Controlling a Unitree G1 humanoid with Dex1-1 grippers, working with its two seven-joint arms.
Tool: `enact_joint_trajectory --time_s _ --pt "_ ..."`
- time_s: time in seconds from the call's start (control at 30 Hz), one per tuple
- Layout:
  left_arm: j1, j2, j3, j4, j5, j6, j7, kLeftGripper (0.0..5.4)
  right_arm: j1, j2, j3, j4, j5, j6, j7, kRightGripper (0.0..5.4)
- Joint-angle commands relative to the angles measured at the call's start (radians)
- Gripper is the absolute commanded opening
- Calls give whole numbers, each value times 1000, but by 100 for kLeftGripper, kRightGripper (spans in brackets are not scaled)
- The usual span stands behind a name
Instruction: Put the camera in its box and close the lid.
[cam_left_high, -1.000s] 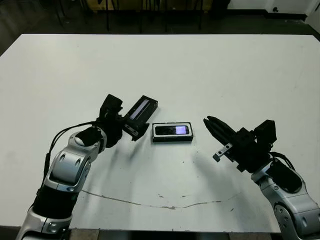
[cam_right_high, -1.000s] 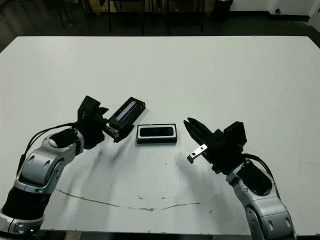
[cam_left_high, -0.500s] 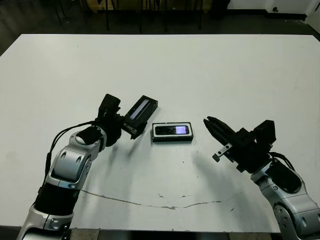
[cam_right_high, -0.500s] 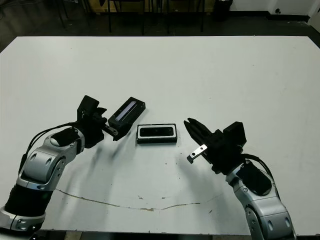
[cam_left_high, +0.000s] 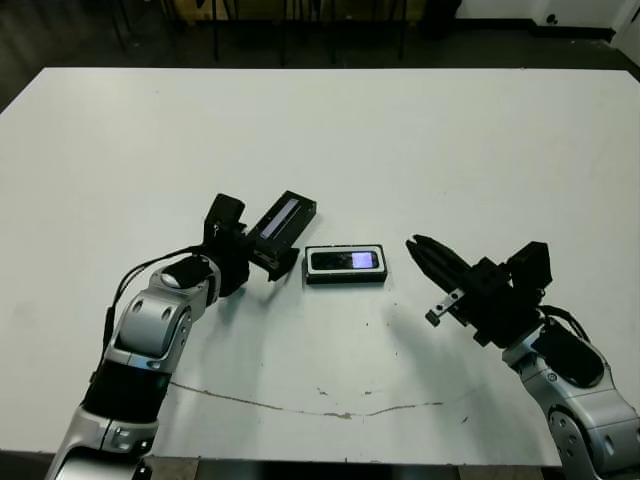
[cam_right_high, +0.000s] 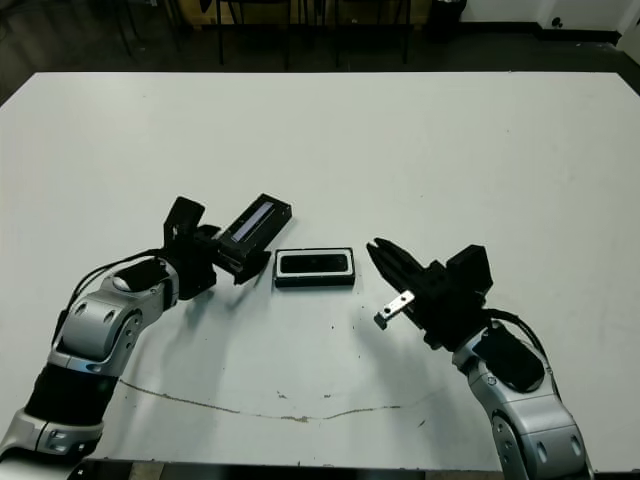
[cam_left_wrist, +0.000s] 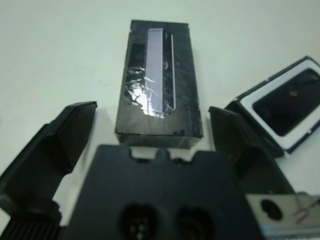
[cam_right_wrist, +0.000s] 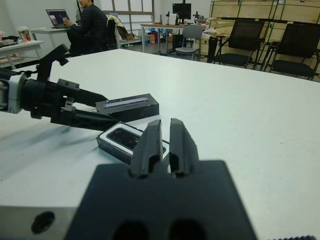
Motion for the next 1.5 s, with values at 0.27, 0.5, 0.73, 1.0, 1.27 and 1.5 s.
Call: enact_joint_trajectory --time_s 0.27,0.5,0.73,1.0,1.27,1.5 --pt "50 -23 -48 47 80 -101 78 425 23 -9 -2 1 -13 -3 2 0" --pt "73 -13 -48 44 86 -171 67 296 20 -6 3 9 -18 -7 1 0" --pt "88 21 -55 -1 106 -215 48 279 23 -8 0 12 -16 -19 5 0" --pt "59 63 32 -23 44 -202 -9 279 25 -11 5 5 -24 -10 -3 0" --pt "-59 183 96 123 -39 -301 -245 279 22 -15 6 -9 -26 17 -10 0" --pt "-196 263 45 354 -34 -456 -532 279 27 -19 -6 -14 -23 16 -13 0"
